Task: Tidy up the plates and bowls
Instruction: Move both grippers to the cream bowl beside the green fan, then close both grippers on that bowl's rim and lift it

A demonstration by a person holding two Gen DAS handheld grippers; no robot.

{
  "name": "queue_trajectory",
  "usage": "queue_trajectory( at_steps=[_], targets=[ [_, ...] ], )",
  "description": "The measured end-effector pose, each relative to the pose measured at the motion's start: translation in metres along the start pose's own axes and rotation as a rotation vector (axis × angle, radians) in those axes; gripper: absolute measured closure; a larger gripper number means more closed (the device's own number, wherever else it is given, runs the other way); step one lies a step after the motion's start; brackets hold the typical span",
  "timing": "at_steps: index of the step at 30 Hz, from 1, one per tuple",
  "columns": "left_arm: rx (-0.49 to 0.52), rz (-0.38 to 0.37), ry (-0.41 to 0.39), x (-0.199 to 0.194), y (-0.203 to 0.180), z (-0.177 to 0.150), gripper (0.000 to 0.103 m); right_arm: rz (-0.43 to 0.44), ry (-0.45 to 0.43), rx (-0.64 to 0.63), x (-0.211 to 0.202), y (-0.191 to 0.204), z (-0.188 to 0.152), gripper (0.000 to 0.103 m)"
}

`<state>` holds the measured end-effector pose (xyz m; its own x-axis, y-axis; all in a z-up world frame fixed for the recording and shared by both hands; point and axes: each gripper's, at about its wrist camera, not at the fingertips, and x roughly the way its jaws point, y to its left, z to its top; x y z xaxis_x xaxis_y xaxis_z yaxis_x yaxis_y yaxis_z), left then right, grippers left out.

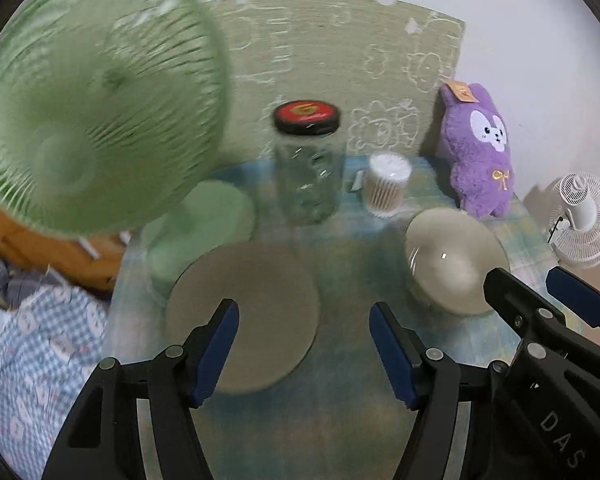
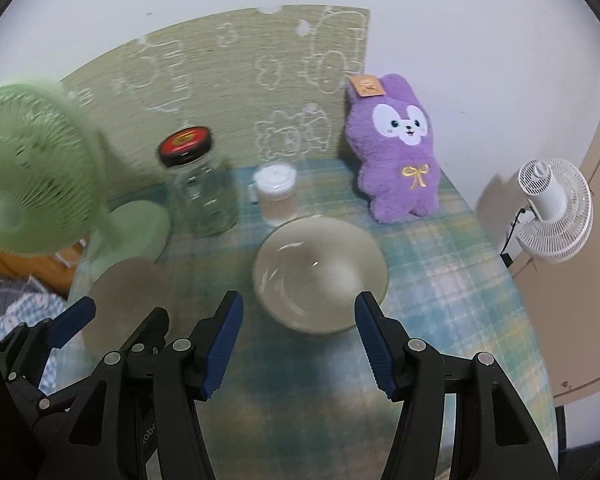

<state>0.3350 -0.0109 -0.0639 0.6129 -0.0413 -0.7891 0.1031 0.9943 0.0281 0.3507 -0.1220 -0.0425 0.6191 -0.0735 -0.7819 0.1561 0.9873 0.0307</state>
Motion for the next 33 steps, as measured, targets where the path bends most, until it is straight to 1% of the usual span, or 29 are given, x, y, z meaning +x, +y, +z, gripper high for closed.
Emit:
queue_trajectory(
  at_steps=[2, 3, 8, 11, 13, 15, 18, 19, 21, 23, 25, 26, 27, 28, 33],
  targets=[
    [0.014, -0.006, -0.009, 0.009, -0.010, 0.007, 0.034, -0.013, 0.000, 0.008, 0.010, -0.009, 0.008, 0.041],
    [0.016, -0.013, -0.008, 0.014, -0.015, 0.011, 0.036, -0.018, 0.001, 0.011, 0.014, -0.013, 0.011, 0.041],
    [0.019, -0.056, 0.011, 0.040, -0.034, 0.024, 0.038, -0.047, 0.012, 0.045, 0.037, -0.037, 0.022, 0.041],
    [0.046, -0.052, -0.002, 0.052, -0.046, 0.031, 0.038, -0.064, 0.024, 0.061, 0.053, -0.049, 0.025, 0.041],
    [0.050, -0.062, 0.017, 0.063, -0.051, 0.034, 0.043, -0.078, 0.033, 0.067, 0.062, -0.055, 0.027, 0.042],
    [0.048, -0.071, 0.047, 0.075, -0.056, 0.036, 0.051, -0.087, 0.046, 0.073, 0.073, -0.061, 0.027, 0.047],
    [0.056, -0.068, 0.070, 0.089, -0.059, 0.035, 0.057, -0.085, 0.074, 0.089, 0.087, -0.069, 0.024, 0.051],
    [0.063, -0.064, 0.074, 0.092, -0.060, 0.035, 0.059, -0.081, 0.082, 0.095, 0.091, -0.071, 0.023, 0.054],
    [0.075, -0.053, 0.079, 0.099, -0.062, 0.034, 0.066, -0.061, 0.102, 0.107, 0.100, -0.074, 0.020, 0.061],
    [0.075, -0.055, 0.090, 0.103, -0.063, 0.033, 0.071, -0.035, 0.118, 0.117, 0.106, -0.076, 0.018, 0.077],
    [0.075, -0.063, 0.093, 0.106, -0.064, 0.031, 0.076, -0.027, 0.123, 0.113, 0.109, -0.076, 0.017, 0.082],
    [0.084, -0.066, 0.091, 0.106, -0.066, 0.031, 0.082, -0.029, 0.124, 0.107, 0.111, -0.074, 0.017, 0.086],
    [0.096, -0.067, 0.090, 0.107, -0.069, 0.032, 0.087, -0.033, 0.124, 0.100, 0.111, -0.073, 0.018, 0.087],
    [0.104, -0.065, 0.090, 0.107, -0.070, 0.032, 0.089, -0.040, 0.121, 0.094, 0.112, -0.072, 0.018, 0.088],
    [0.111, -0.060, 0.091, 0.109, -0.068, 0.034, 0.089, -0.054, 0.120, 0.085, 0.112, -0.070, 0.018, 0.088]
  ],
)
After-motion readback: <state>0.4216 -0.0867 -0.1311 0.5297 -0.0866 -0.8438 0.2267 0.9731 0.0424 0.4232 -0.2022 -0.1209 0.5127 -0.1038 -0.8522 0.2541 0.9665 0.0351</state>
